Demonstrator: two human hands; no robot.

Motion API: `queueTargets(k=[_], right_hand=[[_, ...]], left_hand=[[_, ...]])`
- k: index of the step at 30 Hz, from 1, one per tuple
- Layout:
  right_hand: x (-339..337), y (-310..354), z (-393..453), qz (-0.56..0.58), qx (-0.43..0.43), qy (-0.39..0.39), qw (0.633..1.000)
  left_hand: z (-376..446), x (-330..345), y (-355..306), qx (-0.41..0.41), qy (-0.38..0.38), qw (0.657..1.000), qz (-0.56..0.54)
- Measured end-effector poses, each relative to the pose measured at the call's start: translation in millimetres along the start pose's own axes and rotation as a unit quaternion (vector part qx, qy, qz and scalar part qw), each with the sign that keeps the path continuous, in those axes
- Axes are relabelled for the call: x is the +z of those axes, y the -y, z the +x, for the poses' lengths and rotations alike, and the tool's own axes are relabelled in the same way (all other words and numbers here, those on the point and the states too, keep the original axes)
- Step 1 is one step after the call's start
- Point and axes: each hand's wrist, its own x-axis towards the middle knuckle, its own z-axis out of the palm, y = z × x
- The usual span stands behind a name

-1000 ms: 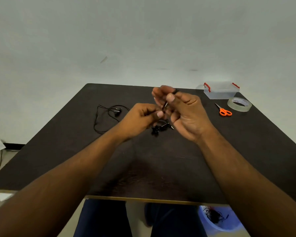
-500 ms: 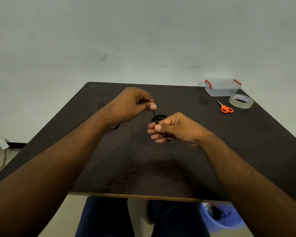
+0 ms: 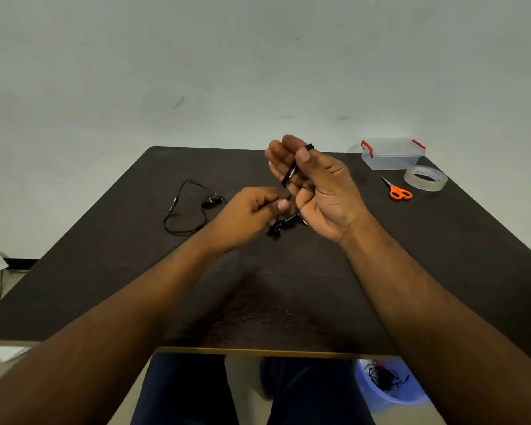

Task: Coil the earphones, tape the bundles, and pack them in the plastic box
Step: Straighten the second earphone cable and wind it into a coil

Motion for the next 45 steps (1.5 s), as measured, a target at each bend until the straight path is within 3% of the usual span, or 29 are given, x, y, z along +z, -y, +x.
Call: queueTargets(k=[4, 7, 9, 13, 16, 18, 22, 24, 26, 28, 30, 32, 34, 36, 40, 42, 45], right_hand=[[-23.5, 0.5, -0.7, -0.187, -0.003, -0.024, 0.982], [-37.8, -0.1, -5.1, -0.450, 0.023, 0.013, 0.893], [-43.8, -0.9, -9.0, -0.510, 0.081, 0.035, 0.856], [-34.7, -13.5, -19.8, -0.411, 0.230, 0.046, 0.881], [-20.5, -20.2, -25.4, -0.304, 0.282, 0.059, 0.908], [-11.6, -18.0, -28.8, -0.208, 0.304, 0.065, 0.927], [10.8, -10.6, -30.9, -0.049, 0.244, 0.093, 0.964], [22.1, -8.9, -24.2, 0.009, 0.168, 0.086, 0.982], [28.1, -6.5, -15.7, 0.035, 0.086, 0.058, 0.994], [26.4, -4.3, -8.3, -0.013, 0.013, 0.020, 1.000], [15.7, -5.7, -2.5, -0.140, -0.056, -0.023, 0.988], [-0.9, -8.5, 2.1, -0.276, -0.117, -0.040, 0.953], [-20.5, -13.0, 3.7, -0.422, -0.144, -0.029, 0.895], [-37.1, -17.3, 0.3, -0.521, -0.118, 0.008, 0.846], [-42.8, -31.9, -12.8, -0.554, -0.005, 0.070, 0.829], [-40.1, -37.2, -15.1, -0.541, 0.033, 0.061, 0.838], [-29.0, -37.2, -20.4, -0.434, 0.107, 0.049, 0.893]], left_hand=[[-5.1, -13.7, 5.8, -0.001, 0.024, 0.984, 0.178], [-7.0, -31.6, 3.0, -0.007, 0.041, 0.963, 0.267], [-5.5, -42.2, -1.3, 0.000, 0.042, 0.952, 0.304], [-0.3, -49.8, -12.5, 0.053, 0.038, 0.958, 0.279], [2.6, -45.8, -14.7, 0.101, 0.025, 0.970, 0.219], [1.9, -40.7, -12.1, 0.089, 0.009, 0.986, 0.144], [-4.2, -26.0, -15.4, 0.042, -0.023, 0.999, -0.017], [-8.1, -16.4, -15.1, -0.033, -0.053, 0.998, -0.023], [-11.6, -5.9, -11.8, -0.039, -0.088, 0.995, -0.011], [-13.6, -0.6, -7.2, -0.028, -0.114, 0.992, -0.036], [-16.8, -1.0, -5.9, -0.039, -0.096, 0.995, -0.005], [-22.6, -3.2, -4.4, -0.056, -0.045, 0.996, 0.055], [-28.5, -8.4, -6.4, -0.076, -0.010, 0.990, 0.121], [-30.3, -17.8, -8.3, -0.081, -0.016, 0.979, 0.184], [-25.2, -37.0, -15.1, -0.019, -0.023, 0.969, 0.245], [-20.6, -41.4, -18.3, -0.004, 0.006, 0.962, 0.272], [-11.8, -43.7, -20.2, 0.041, 0.022, 0.954, 0.298]])
